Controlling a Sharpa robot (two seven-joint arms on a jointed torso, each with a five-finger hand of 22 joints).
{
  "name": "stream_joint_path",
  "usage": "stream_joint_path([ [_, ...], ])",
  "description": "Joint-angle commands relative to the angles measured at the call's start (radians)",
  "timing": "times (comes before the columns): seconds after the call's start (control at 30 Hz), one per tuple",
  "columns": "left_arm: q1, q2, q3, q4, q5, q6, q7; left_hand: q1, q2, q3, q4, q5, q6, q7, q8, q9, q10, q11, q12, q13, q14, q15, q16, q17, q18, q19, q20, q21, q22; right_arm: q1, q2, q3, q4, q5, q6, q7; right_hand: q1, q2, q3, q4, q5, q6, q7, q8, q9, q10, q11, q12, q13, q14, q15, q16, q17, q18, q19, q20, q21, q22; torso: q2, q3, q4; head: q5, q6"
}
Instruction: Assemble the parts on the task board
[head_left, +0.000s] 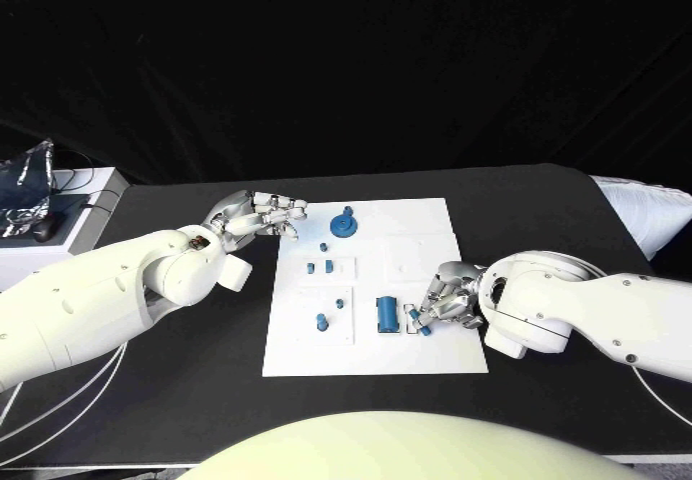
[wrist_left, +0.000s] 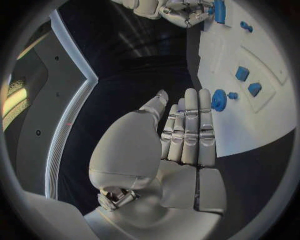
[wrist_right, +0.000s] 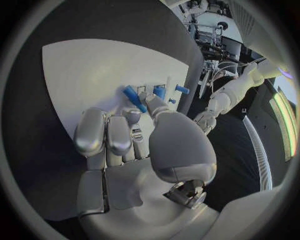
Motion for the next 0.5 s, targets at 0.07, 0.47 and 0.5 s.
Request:
stream_joint_path([
  [0.07,0.000,0.002,0.001,0.003,0.001,0.021,0.000,-0.005,0.007,-0.002,-0.002,0.001,0.001,0.004,0.000,0.001,-0.008,-0.003,0.004,0.001,-0.002,0.005,-0.006,-0.001,0.008,0.001,0.005,-0.007,0.001,-0.005,0.008,-0.004,-0.008,-0.005,0.009,0.003,0.006,0.007,0.066,-0.094,-0.005,0.002,-0.004,-0.006,-0.001,0.003,-0.006,0.005,0.001,0.002,0.001,-0.006,-0.003,0.019,0.038,0.005,-0.002,0.140,0.000,-0.0005,0.0001,0.000,0.000],
  [0.47,0.000,0.000,0.001,0.003,0.000,0.026,-0.004,-0.008,0.009,-0.003,0.001,0.001,0.001,0.005,0.000,0.001,-0.009,-0.003,0.004,0.001,-0.002,0.005,-0.006,-0.001,0.008,0.001,0.006,-0.007,0.001,-0.005,0.015,-0.003,-0.017,-0.006,-0.025,0.018,-0.011,0.010,-0.052,-0.007,-0.088,0.012,-0.015,-0.007,-0.022,0.012,-0.008,0.020,0.007,0.003,0.000,0.000,-0.002,0.017,0.042,0.004,0.002,0.142,0.000,0.0001,-0.0002,0.004,0.000],
  [0.5,0.000,0.000,0.001,0.003,0.000,0.026,-0.005,-0.009,0.009,-0.004,0.003,0.001,0.001,0.004,0.000,0.001,-0.010,-0.002,0.005,0.001,-0.002,0.006,-0.006,-0.002,0.008,0.001,0.006,-0.009,-0.001,-0.004,0.015,-0.003,-0.017,-0.006,-0.026,0.019,-0.015,0.012,-0.057,0.004,-0.093,0.014,-0.016,-0.007,-0.023,0.013,-0.009,0.021,0.007,0.003,-0.001,0.000,-0.003,0.017,0.042,0.003,0.001,0.142,0.000,0.0000,-0.0003,0.004,0.000],
])
